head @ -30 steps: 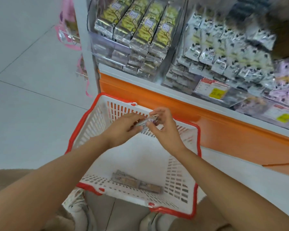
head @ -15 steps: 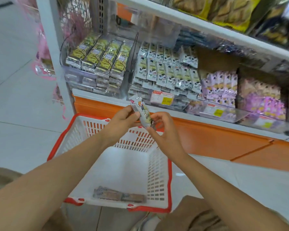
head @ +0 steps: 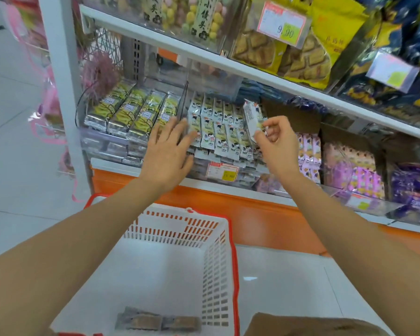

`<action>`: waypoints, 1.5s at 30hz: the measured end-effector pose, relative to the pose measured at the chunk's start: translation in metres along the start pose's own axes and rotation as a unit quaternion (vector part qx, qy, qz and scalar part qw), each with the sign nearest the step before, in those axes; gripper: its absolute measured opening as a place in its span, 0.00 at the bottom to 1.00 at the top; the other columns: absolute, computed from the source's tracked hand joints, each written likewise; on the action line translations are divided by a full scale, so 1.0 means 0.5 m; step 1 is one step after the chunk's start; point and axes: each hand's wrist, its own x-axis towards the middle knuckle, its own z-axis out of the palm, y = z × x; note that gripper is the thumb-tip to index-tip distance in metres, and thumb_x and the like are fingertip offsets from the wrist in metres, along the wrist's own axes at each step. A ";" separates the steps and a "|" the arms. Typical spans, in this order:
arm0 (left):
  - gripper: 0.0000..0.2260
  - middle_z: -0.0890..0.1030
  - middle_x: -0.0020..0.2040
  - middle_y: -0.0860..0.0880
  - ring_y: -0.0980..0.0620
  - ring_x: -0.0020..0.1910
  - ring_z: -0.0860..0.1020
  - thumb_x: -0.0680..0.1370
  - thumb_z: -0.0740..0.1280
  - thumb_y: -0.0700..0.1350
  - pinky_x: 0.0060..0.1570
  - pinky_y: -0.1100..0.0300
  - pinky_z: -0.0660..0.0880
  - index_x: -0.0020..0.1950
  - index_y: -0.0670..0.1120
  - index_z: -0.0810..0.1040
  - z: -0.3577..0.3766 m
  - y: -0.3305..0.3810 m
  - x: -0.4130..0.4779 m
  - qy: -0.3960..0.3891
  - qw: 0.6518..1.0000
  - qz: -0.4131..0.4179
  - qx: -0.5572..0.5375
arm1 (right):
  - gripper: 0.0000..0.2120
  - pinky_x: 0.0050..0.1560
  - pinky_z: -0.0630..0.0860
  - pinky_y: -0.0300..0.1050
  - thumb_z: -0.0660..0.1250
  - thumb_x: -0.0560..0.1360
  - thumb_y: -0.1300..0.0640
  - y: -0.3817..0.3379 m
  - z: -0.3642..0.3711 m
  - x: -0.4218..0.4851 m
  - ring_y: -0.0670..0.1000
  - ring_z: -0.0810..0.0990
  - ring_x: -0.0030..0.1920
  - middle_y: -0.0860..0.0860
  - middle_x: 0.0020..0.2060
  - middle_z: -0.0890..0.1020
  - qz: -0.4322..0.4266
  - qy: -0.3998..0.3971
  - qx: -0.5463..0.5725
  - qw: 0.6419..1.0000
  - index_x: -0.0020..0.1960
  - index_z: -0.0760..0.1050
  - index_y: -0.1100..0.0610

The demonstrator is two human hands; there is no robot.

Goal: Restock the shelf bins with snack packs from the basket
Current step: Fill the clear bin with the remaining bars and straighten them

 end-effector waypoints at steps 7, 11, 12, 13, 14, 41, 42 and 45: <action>0.27 0.64 0.76 0.40 0.39 0.76 0.59 0.79 0.50 0.55 0.75 0.39 0.50 0.78 0.51 0.61 0.021 -0.043 0.009 -0.009 0.999 -0.003 0.050 | 0.10 0.42 0.72 0.49 0.68 0.75 0.53 0.040 0.063 0.120 0.55 0.77 0.43 0.54 0.43 0.78 -0.001 0.006 -0.142 0.990 0.55 0.74 0.55; 0.27 0.61 0.78 0.39 0.40 0.76 0.59 0.80 0.55 0.53 0.75 0.40 0.52 0.79 0.52 0.58 0.036 -0.039 0.008 0.011 0.999 0.002 0.035 | 0.12 0.45 0.68 0.46 0.66 0.76 0.52 0.056 0.094 0.169 0.57 0.78 0.48 0.57 0.50 0.79 -0.003 0.010 -0.201 0.980 0.58 0.75 0.54; 0.27 0.60 0.78 0.39 0.40 0.77 0.59 0.80 0.58 0.53 0.75 0.40 0.52 0.79 0.52 0.57 0.040 -0.038 0.008 0.015 0.999 0.003 0.030 | 0.13 0.46 0.70 0.47 0.66 0.76 0.51 0.060 0.101 0.179 0.59 0.78 0.49 0.58 0.49 0.80 -0.002 0.008 -0.215 0.977 0.58 0.76 0.54; 0.28 0.59 0.78 0.39 0.40 0.77 0.58 0.80 0.60 0.52 0.75 0.39 0.52 0.79 0.52 0.57 0.044 -0.038 0.009 0.019 1.000 0.004 0.024 | 0.13 0.47 0.72 0.49 0.66 0.76 0.51 0.064 0.107 0.187 0.60 0.78 0.49 0.59 0.49 0.80 -0.004 0.006 -0.228 0.974 0.58 0.76 0.54; 0.28 0.59 0.78 0.39 0.40 0.77 0.58 0.80 0.61 0.51 0.75 0.39 0.52 0.79 0.52 0.57 0.047 -0.038 0.009 0.024 0.999 0.005 0.021 | 0.13 0.48 0.73 0.51 0.65 0.76 0.50 0.066 0.114 0.192 0.61 0.79 0.50 0.59 0.49 0.81 -0.008 0.003 -0.243 0.970 0.57 0.77 0.53; 0.26 0.70 0.70 0.39 0.39 0.69 0.65 0.75 0.57 0.46 0.66 0.44 0.59 0.73 0.43 0.69 0.011 -0.122 -0.205 0.010 0.997 -0.002 0.071 | 0.09 0.52 0.73 0.38 0.67 0.77 0.57 -0.071 0.223 -0.214 0.45 0.74 0.48 0.48 0.50 0.73 -0.162 -0.202 0.090 0.962 0.57 0.77 0.54; 0.25 0.71 0.69 0.39 0.38 0.68 0.66 0.75 0.58 0.46 0.65 0.43 0.60 0.72 0.42 0.70 0.015 -0.138 -0.233 -0.008 0.997 -0.010 0.073 | 0.09 0.52 0.73 0.39 0.67 0.77 0.56 -0.063 0.247 -0.249 0.45 0.74 0.49 0.47 0.50 0.73 -0.162 -0.228 0.092 0.956 0.57 0.77 0.54; 0.23 0.72 0.67 0.38 0.36 0.66 0.70 0.75 0.66 0.43 0.63 0.41 0.63 0.69 0.42 0.72 0.031 -0.185 -0.321 -0.056 0.994 -0.048 0.079 | 0.11 0.55 0.74 0.44 0.67 0.77 0.54 -0.012 0.324 -0.349 0.44 0.73 0.51 0.47 0.53 0.73 -0.126 -0.322 0.076 0.935 0.59 0.77 0.53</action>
